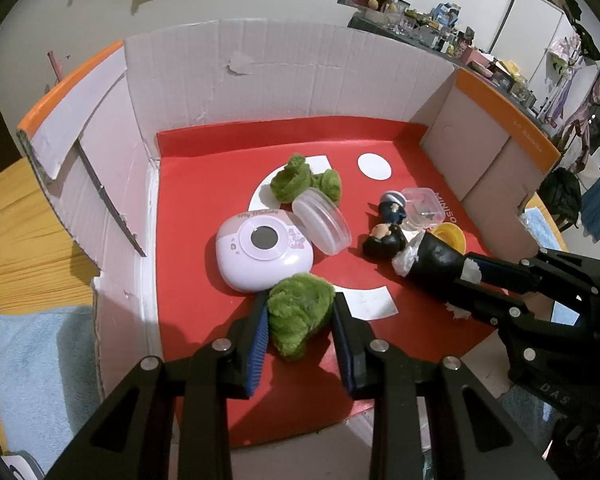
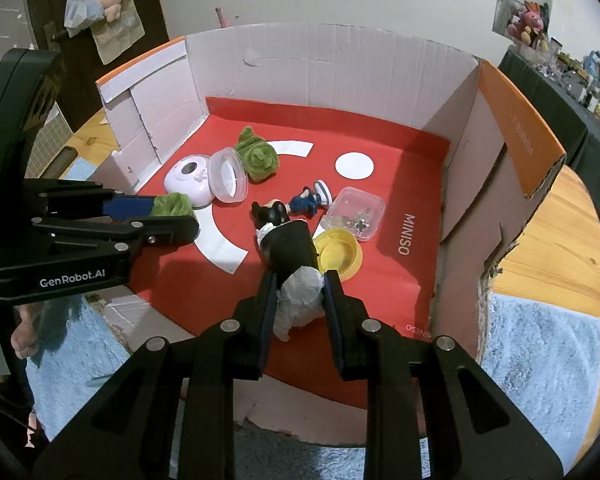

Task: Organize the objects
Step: 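Lower both plush toys onto the box floor and open both grippers, then withdraw both grippers from the box back over the rug, then grasp the green clothespin with the left gripper while the right grasps the doll figurine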

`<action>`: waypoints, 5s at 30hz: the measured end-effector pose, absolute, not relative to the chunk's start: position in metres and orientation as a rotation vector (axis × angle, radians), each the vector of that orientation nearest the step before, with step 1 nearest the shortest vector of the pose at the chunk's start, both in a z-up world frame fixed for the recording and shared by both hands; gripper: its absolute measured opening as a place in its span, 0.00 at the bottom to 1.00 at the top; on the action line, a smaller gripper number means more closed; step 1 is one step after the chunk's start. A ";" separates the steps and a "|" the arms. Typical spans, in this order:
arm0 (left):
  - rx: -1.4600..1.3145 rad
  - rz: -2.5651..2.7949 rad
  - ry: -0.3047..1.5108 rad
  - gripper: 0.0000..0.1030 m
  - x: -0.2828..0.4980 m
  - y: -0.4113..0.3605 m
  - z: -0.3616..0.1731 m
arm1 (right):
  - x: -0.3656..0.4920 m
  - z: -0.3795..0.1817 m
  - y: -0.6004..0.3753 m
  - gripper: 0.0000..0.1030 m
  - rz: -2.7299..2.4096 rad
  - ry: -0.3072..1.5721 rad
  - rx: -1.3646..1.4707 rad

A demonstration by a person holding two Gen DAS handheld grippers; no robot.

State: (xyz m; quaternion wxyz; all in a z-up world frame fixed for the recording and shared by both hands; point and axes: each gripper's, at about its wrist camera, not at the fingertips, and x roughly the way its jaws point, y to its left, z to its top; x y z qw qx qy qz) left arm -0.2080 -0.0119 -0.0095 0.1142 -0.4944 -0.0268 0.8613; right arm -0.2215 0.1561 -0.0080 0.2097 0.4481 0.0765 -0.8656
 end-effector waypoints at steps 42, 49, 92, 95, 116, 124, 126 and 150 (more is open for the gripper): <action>-1.414 2.556 -0.086 0.59 -0.196 -0.009 -0.002 | -0.202 0.001 0.155 0.50 -2.417 0.220 1.188; -1.397 2.559 -0.087 0.63 -0.185 -0.007 0.001 | -0.190 0.006 0.157 0.58 -2.428 0.227 1.158; -1.311 2.635 -0.018 0.96 -0.110 -0.014 0.011 | -0.094 -0.003 0.138 0.82 -2.339 0.388 1.091; -1.329 2.633 -0.028 0.96 -0.107 -0.017 0.006 | -0.093 -0.008 0.134 0.82 -2.317 0.395 1.100; -1.349 2.582 -0.031 0.96 -0.097 -0.021 -0.005 | -0.124 -0.024 0.146 0.82 -2.397 0.344 1.179; -1.289 2.463 0.090 0.91 -0.077 0.004 -0.009 | -0.129 -0.019 0.153 0.82 -2.372 0.356 1.142; -1.278 2.452 0.135 0.88 -0.075 0.011 -0.010 | -0.132 -0.020 0.149 0.82 -2.359 0.381 1.133; -1.267 2.415 0.164 0.27 -0.082 0.024 -0.020 | -0.144 -0.023 0.136 0.47 -2.238 0.320 1.124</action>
